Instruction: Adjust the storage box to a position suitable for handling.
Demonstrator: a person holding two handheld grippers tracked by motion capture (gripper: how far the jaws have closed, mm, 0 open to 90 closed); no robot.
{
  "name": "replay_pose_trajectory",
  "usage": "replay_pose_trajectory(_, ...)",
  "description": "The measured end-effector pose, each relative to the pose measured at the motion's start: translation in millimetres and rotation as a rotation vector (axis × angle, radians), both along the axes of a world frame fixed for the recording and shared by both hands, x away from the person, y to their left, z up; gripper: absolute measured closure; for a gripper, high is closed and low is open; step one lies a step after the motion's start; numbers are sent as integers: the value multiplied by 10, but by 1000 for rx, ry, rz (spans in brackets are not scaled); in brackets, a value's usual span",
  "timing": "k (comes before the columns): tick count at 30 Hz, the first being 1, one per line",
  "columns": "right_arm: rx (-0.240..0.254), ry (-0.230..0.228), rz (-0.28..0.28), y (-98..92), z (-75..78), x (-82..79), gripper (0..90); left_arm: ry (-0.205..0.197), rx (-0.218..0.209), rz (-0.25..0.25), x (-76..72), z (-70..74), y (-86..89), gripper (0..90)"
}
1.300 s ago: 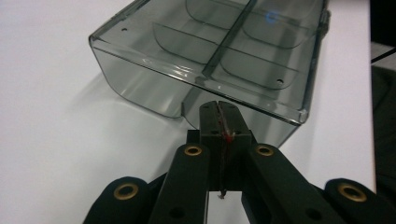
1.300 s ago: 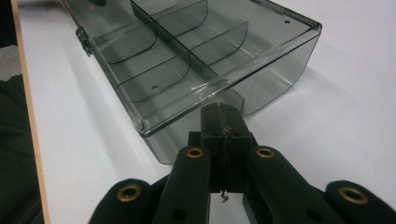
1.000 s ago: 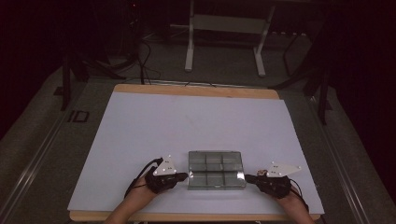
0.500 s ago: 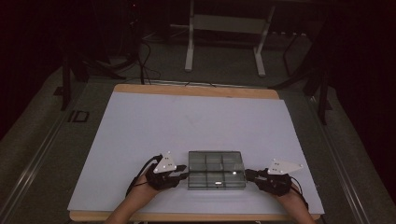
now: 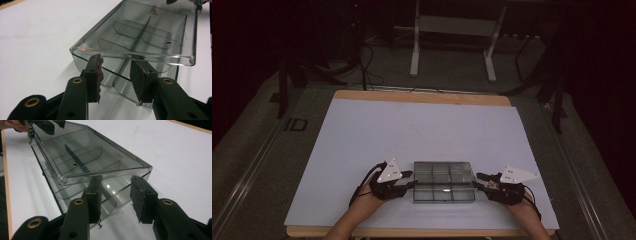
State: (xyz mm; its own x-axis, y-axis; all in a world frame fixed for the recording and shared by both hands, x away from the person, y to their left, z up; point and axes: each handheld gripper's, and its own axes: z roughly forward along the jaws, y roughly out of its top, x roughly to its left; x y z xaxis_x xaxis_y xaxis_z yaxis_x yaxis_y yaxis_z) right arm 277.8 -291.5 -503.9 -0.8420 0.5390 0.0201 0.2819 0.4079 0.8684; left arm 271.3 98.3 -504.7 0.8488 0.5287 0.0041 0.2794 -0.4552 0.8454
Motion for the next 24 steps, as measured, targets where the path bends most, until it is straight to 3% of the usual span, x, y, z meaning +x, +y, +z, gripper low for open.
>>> replay_pose_trajectory(24,15,-84,3,99,154,121,661,-50,-44,35,75,144,-25,656)
